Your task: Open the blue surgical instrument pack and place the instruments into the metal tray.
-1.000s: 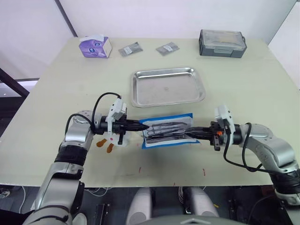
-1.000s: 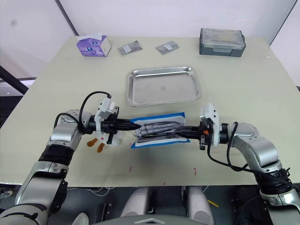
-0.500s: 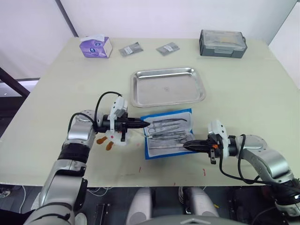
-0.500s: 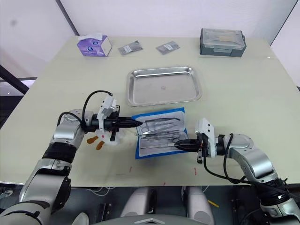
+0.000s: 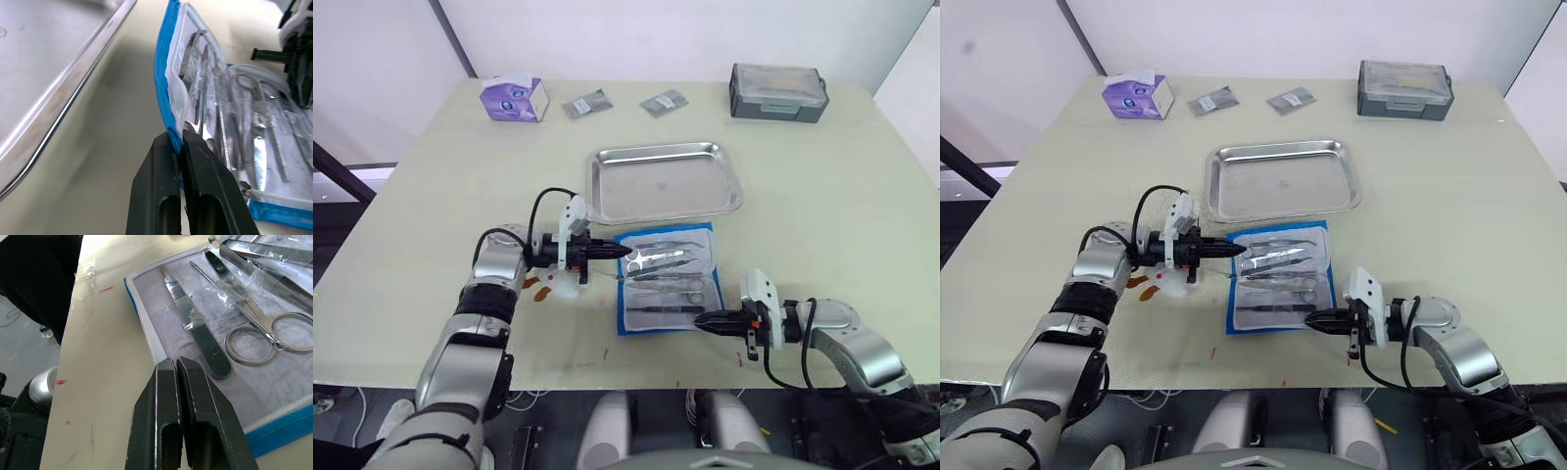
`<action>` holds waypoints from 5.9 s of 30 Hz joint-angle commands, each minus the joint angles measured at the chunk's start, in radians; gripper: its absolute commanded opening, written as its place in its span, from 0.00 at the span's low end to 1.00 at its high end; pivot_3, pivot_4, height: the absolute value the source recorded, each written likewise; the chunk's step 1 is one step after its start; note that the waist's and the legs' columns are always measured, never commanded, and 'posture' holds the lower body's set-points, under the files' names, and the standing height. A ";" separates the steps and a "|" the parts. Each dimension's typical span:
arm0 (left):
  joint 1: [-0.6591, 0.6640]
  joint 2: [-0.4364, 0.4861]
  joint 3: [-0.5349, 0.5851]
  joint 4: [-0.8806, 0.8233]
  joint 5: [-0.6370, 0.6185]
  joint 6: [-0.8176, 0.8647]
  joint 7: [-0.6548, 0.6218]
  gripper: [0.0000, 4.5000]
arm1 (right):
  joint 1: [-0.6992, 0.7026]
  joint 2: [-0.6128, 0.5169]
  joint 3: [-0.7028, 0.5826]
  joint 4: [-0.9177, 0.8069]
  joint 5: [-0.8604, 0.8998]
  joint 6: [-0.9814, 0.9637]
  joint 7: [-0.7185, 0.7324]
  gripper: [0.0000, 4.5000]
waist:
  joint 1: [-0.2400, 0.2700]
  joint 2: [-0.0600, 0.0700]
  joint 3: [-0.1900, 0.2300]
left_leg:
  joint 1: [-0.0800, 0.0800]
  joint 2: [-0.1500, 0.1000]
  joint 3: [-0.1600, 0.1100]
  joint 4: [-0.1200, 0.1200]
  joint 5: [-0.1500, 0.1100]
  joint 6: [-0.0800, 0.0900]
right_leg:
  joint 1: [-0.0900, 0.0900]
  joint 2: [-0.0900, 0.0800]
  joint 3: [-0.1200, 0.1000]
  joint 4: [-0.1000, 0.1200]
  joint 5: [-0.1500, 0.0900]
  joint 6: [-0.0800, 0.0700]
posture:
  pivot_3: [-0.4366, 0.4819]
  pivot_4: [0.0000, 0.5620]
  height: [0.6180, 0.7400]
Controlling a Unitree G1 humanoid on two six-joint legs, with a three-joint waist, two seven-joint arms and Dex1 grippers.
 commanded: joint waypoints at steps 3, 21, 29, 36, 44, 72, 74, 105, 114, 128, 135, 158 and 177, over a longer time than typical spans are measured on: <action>-0.032 -0.015 -0.011 0.065 0.052 0.007 0.055 0.00 | 0.011 0.009 0.013 0.042 -0.028 -0.019 -0.001 0.03 | 0.000 0.000 -0.001 | 0.001 0.000 0.000 0.000 0.000 0.000 | 0.001 0.000 0.000 0.000 0.000 0.000 | 0.48 0.27 0.95; -0.014 -0.025 0.041 -0.010 -0.005 0.107 0.023 0.32 | 0.016 0.013 0.007 0.050 -0.035 -0.026 0.003 0.00 | -0.001 -0.001 -0.002 | 0.002 0.000 -0.001 0.000 0.000 0.000 | 0.002 0.000 -0.001 0.000 0.000 0.000 | 0.48 0.27 0.95; -0.002 -0.019 0.055 -0.020 0.001 0.079 0.054 0.51 | 0.016 0.012 0.009 0.051 -0.036 -0.026 0.006 0.00 | 0.000 -0.001 -0.002 | 0.002 0.000 -0.001 0.000 0.000 0.000 | 0.002 0.000 -0.001 -0.001 0.000 0.000 | 0.48 0.27 0.95; 0.004 -0.014 0.091 -0.028 -0.030 0.058 0.039 0.51 | 0.017 0.014 0.010 0.049 -0.036 -0.025 0.005 0.00 | 0.000 -0.001 -0.002 | 0.002 0.000 -0.001 0.000 0.000 0.000 | 0.002 0.000 -0.001 -0.001 0.000 0.000 | 0.48 0.27 0.95; 0.025 -0.012 0.140 -0.107 -0.109 0.057 -0.004 0.51 | 0.022 0.019 0.010 0.046 -0.036 -0.026 0.000 0.00 | -0.001 -0.001 -0.002 | 0.001 0.000 -0.001 0.000 0.000 0.000 | 0.002 0.000 -0.001 -0.001 0.000 0.000 | 0.48 0.27 0.95; 0.231 0.259 0.150 -0.526 -0.303 0.053 -0.199 0.53 | 0.045 -0.040 -0.185 -0.192 0.136 0.058 -0.054 0.98 | 0.002 0.000 -0.001 | 0.000 0.000 -0.003 0.000 0.000 0.000 | 0.002 0.000 -0.001 -0.002 0.000 0.000 | 0.48 0.27 0.95; 0.244 0.265 0.150 -0.554 -0.305 0.044 -0.198 0.53 | 0.032 -0.037 -0.207 -0.203 0.152 0.056 -0.063 0.98 | 0.001 0.000 -0.001 | 0.000 0.000 -0.002 0.000 0.000 0.000 | 0.002 0.000 0.000 -0.002 0.000 0.000 | 0.48 0.27 0.95; 0.343 0.326 0.194 -0.760 -0.384 0.145 -0.134 1.00 | -0.184 0.123 -0.080 0.174 -0.089 -0.305 -0.053 1.00 | -0.002 0.001 0.000 | 0.000 0.001 -0.001 -0.001 0.000 0.000 | 0.001 0.001 0.001 -0.002 0.000 0.000 | 0.48 0.27 0.95; 0.326 0.318 0.187 -0.742 -0.379 0.141 -0.137 1.00 | -0.194 0.120 -0.084 0.294 -0.116 -0.377 -0.028 1.00 | -0.002 0.001 0.000 | 0.000 0.001 -0.001 -0.001 0.000 0.000 | 0.000 0.001 0.002 -0.002 0.000 0.000 | 0.48 0.27 0.95; 0.304 0.310 0.179 -0.717 -0.369 0.131 -0.132 1.00 | -0.223 0.093 -0.079 0.399 -0.115 -0.400 0.074 1.00 | -0.002 0.001 0.000 | 0.000 0.001 0.000 -0.001 0.000 0.000 | 0.000 0.001 0.002 -0.002 0.000 0.000 | 0.48 0.27 0.95; 0.302 0.304 0.176 -0.710 -0.365 0.124 -0.127 1.00 | -0.223 0.097 -0.080 0.432 -0.105 -0.403 0.110 1.00 | -0.002 0.001 0.000 | 0.000 0.001 0.000 -0.001 0.000 0.000 | 0.000 0.001 0.002 -0.002 0.000 0.000 | 0.48 0.27 0.95; 0.299 0.286 0.173 -0.692 -0.357 0.120 -0.128 1.00 | -0.207 0.119 -0.027 0.452 -0.221 -0.422 0.038 1.00 | -0.005 0.000 0.000 | 0.001 0.001 0.000 -0.001 0.000 0.000 | 0.001 0.001 0.002 -0.001 0.000 0.000 | 0.48 0.27 0.95; 0.293 0.264 0.164 -0.657 -0.345 0.102 -0.140 1.00 | -0.182 0.100 -0.007 0.441 -0.237 -0.384 0.024 1.00 | -0.004 0.000 -0.001 | 0.001 0.001 0.000 -0.001 0.000 0.000 | 0.001 0.001 0.002 -0.001 0.000 0.000 | 0.48 0.27 0.95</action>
